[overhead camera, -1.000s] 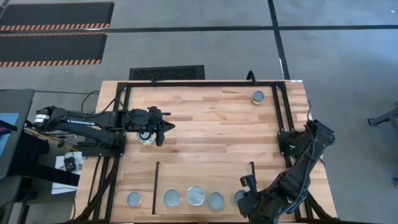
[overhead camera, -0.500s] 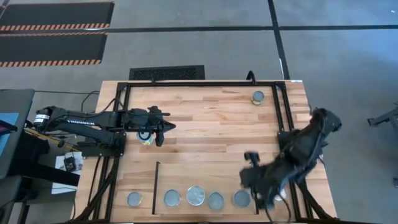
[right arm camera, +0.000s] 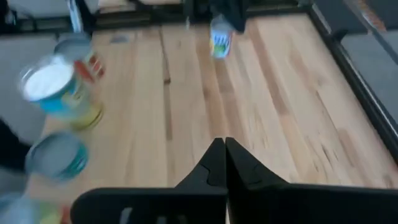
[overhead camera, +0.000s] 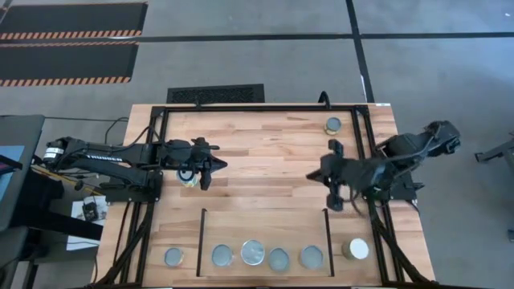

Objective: Pick and place cans onto a shelf
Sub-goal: Put the canned mixed fruits on the shelf

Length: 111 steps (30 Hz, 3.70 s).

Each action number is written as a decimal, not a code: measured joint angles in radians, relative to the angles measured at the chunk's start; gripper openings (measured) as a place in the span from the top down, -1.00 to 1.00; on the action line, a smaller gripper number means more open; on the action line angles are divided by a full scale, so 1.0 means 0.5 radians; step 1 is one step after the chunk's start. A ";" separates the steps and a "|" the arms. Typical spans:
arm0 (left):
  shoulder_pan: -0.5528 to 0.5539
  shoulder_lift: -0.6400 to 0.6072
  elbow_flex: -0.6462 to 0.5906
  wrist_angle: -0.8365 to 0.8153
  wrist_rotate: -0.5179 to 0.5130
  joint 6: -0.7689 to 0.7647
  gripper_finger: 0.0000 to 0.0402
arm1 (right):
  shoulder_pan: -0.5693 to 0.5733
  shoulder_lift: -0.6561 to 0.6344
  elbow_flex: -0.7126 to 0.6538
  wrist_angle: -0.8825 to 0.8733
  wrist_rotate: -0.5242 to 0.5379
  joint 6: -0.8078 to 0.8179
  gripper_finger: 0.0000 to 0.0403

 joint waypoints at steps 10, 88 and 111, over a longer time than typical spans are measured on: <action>0.025 0.000 0.000 -0.030 -0.005 -0.050 1.00 | -0.593 -0.607 -1.151 1.088 -0.319 -0.214 0.98; -0.205 0.491 0.555 -1.613 -0.052 -0.513 0.99 | -1.069 -0.949 -1.836 1.551 -0.774 -0.601 0.96; 0.017 1.914 1.843 -1.173 0.112 0.780 1.00 | -1.067 -0.949 -1.835 1.578 -0.775 -0.598 0.96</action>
